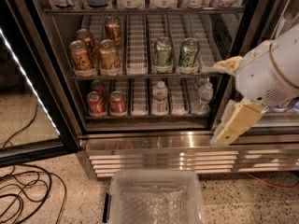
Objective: Pick orange can from middle shelf of fridge
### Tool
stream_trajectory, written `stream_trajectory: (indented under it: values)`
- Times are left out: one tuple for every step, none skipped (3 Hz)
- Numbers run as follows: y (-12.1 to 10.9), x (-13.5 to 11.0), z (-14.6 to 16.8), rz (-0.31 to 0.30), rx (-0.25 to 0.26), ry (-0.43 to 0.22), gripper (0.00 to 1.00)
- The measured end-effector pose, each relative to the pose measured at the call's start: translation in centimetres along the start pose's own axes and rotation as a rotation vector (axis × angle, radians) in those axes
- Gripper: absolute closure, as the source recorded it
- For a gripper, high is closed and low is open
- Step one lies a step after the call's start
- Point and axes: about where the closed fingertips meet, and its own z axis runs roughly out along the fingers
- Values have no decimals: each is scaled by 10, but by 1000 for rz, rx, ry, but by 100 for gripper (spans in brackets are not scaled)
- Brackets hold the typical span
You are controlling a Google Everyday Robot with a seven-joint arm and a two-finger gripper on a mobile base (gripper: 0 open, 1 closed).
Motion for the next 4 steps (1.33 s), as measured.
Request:
stream_trajectory:
  values:
    - [8, -22, 30, 12, 36, -149, 0]
    - [7, -46, 53, 57, 111, -300, 0]
    - [0, -70, 67, 76, 165, -445, 0]
    - [2, -98, 80, 99, 165, -578, 0]
